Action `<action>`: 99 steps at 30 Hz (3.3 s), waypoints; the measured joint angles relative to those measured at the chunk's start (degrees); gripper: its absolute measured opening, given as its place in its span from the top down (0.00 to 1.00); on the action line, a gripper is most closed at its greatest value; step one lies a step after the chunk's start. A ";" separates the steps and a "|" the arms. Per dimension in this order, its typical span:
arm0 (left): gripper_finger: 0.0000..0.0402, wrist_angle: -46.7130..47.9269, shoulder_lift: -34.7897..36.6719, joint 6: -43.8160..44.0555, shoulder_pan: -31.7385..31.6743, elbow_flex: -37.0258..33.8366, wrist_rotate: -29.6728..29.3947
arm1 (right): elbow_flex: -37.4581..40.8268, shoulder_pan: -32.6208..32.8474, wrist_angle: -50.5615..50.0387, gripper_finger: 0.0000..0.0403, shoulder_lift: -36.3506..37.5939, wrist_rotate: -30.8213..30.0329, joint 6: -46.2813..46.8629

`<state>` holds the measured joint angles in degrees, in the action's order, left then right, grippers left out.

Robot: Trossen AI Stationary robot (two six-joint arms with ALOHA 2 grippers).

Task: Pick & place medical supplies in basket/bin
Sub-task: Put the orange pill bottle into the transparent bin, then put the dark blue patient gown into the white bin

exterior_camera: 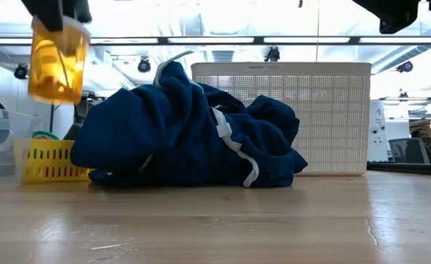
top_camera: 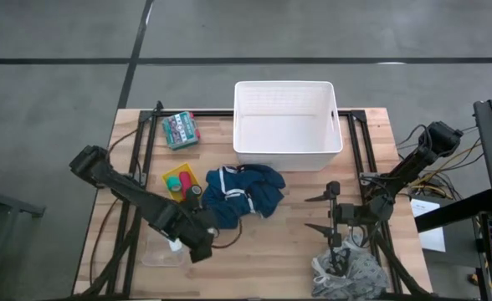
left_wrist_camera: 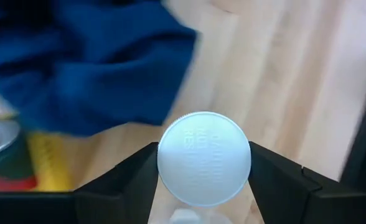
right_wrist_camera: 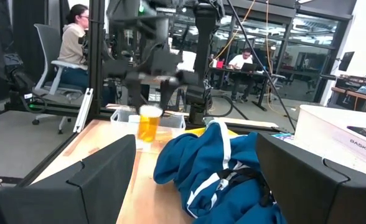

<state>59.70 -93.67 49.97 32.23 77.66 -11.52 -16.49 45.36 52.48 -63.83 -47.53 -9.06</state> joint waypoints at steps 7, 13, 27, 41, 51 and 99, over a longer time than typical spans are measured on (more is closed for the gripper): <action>0.43 11.50 3.68 17.28 1.48 2.84 -4.91 | 0.00 -0.01 -0.02 0.19 0.00 0.00 -0.08; 0.43 15.47 7.10 30.50 4.64 0.62 -4.99 | 0.00 -0.02 -0.02 0.19 0.00 0.00 -0.09; 0.43 19.80 10.17 69.38 22.39 -3.86 -4.97 | 0.00 0.00 -0.02 0.19 0.00 0.00 -0.10; 0.43 14.61 10.10 83.57 31.95 -10.16 -3.55 | 0.00 0.00 -0.02 0.19 0.00 0.00 -0.07; 0.43 6.23 10.08 83.39 31.95 -17.56 -3.44 | 0.00 -0.02 -0.02 0.19 0.00 0.00 -0.11; 0.21 -7.65 20.97 85.73 31.64 -25.83 -5.30 | 0.00 -0.02 -0.02 0.19 0.00 0.00 0.02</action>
<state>52.05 -72.70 135.70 63.88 51.83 -16.82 -16.49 45.34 52.47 -63.83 -47.53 -9.04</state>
